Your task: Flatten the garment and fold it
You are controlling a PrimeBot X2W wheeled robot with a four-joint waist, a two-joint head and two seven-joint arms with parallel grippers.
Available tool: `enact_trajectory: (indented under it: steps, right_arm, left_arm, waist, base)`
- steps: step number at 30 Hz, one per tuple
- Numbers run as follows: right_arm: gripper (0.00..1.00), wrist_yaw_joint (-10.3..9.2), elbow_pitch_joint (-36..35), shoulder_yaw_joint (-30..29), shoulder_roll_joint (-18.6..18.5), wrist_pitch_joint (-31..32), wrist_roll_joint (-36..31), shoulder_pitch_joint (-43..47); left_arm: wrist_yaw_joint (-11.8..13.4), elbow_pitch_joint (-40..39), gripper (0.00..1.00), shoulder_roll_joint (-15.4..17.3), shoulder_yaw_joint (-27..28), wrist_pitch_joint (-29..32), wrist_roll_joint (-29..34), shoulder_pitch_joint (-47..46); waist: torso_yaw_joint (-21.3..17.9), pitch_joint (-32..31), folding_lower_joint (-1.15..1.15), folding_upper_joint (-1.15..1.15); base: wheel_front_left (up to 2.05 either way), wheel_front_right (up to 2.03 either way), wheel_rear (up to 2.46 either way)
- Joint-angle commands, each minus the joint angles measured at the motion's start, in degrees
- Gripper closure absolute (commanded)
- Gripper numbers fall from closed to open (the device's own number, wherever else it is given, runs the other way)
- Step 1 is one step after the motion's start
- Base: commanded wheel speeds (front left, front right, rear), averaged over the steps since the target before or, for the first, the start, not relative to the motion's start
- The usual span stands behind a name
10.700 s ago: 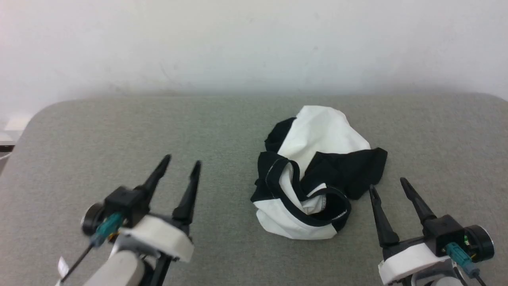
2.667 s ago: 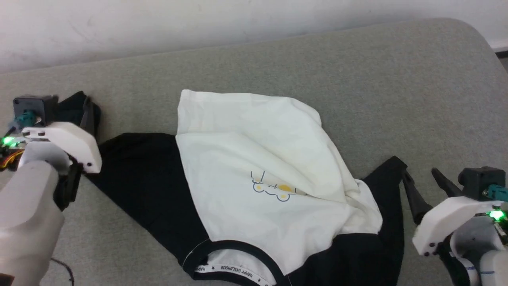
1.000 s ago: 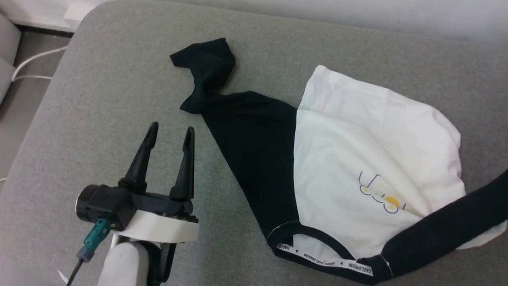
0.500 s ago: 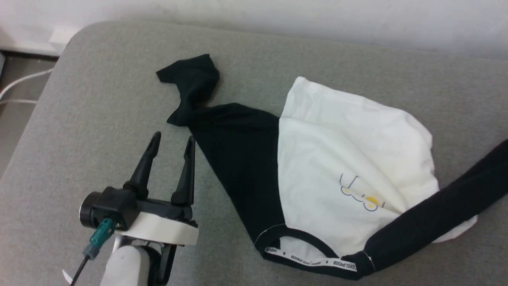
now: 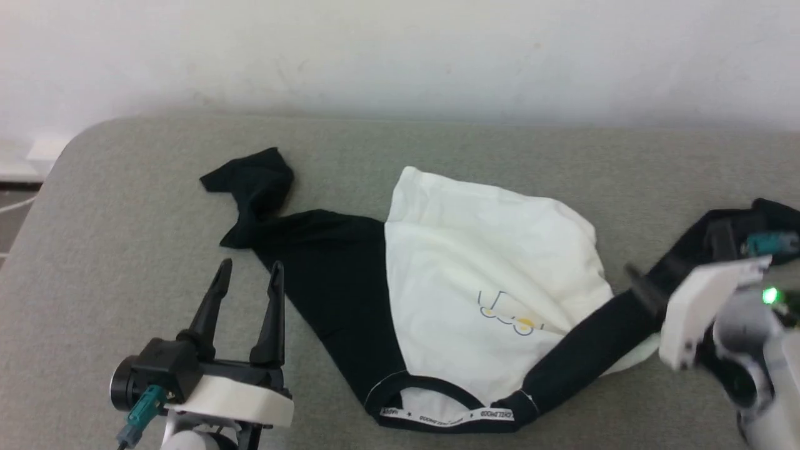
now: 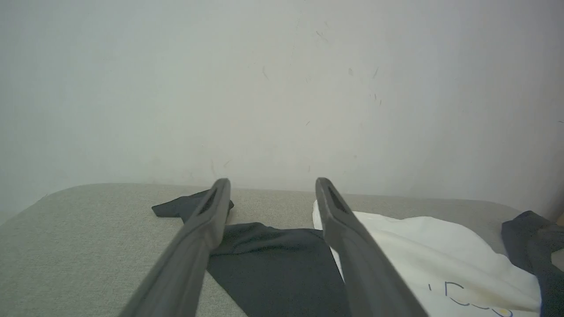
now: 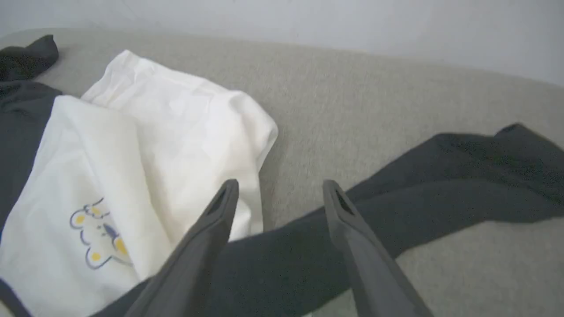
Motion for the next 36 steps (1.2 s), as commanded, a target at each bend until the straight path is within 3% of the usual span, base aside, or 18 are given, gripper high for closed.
enact_trajectory:
  steps: [1, 5, 8, 14, 22, 33, 34, 35, 36]
  right_arm:
    - [0.0, -0.12, -5.2, 0.6, -1.2, 4.0, 3.8, 4.5]
    - [0.0, -0.12, -19.8, 0.8, -2.9, 16.5, 11.1, 15.5]
    - [0.0, -0.12, -27.2, -0.6, -2.1, 24.1, 15.7, 21.3]
    - [0.0, -0.12, -34.3, -2.4, 2.7, 30.2, 19.4, 24.5]
    - [0.0, -0.12, -34.8, -2.4, 8.0, 35.0, 19.5, 24.0]
    - [0.0, -0.12, -25.1, -3.5, 12.3, 33.9, 14.9, 20.5]
    - [0.12, -0.12, -24.3, -3.7, 12.2, 33.5, 14.2, 20.4]
    - [1.0, -0.12, -23.7, -3.9, 12.3, 33.1, 13.6, 20.4]
    - [1.0, -0.12, -23.4, -3.9, 12.2, 32.8, 13.3, 20.5]
  left_arm:
    - [-0.4, -0.1, 0.0, 0.0, 0.3, -0.3, -0.2, 0.9]
    - [-0.4, 0.3, 0.0, -0.2, 0.4, -0.3, -0.3, 1.6]
    - [-0.4, 0.7, 0.0, -0.3, 0.3, -0.3, -0.3, 1.4]
    - [-0.4, 1.9, 0.0, -0.4, -1.2, -0.3, -0.5, 0.3]
    - [-0.4, 2.7, 0.0, -0.5, -1.6, -0.3, -0.7, -0.3]
    - [-0.4, 3.1, 0.0, -0.7, -2.3, -0.3, -0.8, -1.3]
    - [-0.4, 3.2, 0.0, -0.7, -2.4, -0.3, -0.8, -1.4]
    - [-0.4, 3.2, 0.0, -0.7, -2.4, -0.3, -0.8, -1.4]
    - [-0.4, 3.3, 0.0, -0.8, -2.4, -0.3, -0.8, -1.3]
  waist:
    - [-2.3, -2.1, 0.01, 0.0]
    - [-3.1, -2.2, 0.01, 0.0]
    - [-3.3, -2.0, 0.01, 0.0]
    - [-2.4, -1.1, 0.01, 0.0]
    - [0.0, -0.2, 0.01, 0.0]
    - [3.1, 1.5, 0.01, 0.0]
    - [3.2, 1.5, 0.01, 0.0]
    - [3.3, 1.5, 0.01, 0.0]
    - [3.3, 1.4, 0.01, 0.0]
  base:
    - [0.0, 0.0, 0.0]
    - [0.0, 0.0, 0.0]
    - [0.0, 0.0, 0.0]
    - [0.0, 0.0, 0.0]
    - [0.0, 0.0, 0.0]
    - [0.0, 0.0, 0.0]
    - [0.0, 0.0, 0.0]
    - [0.0, 0.0, 0.0]
    - [0.0, 0.0, 0.0]
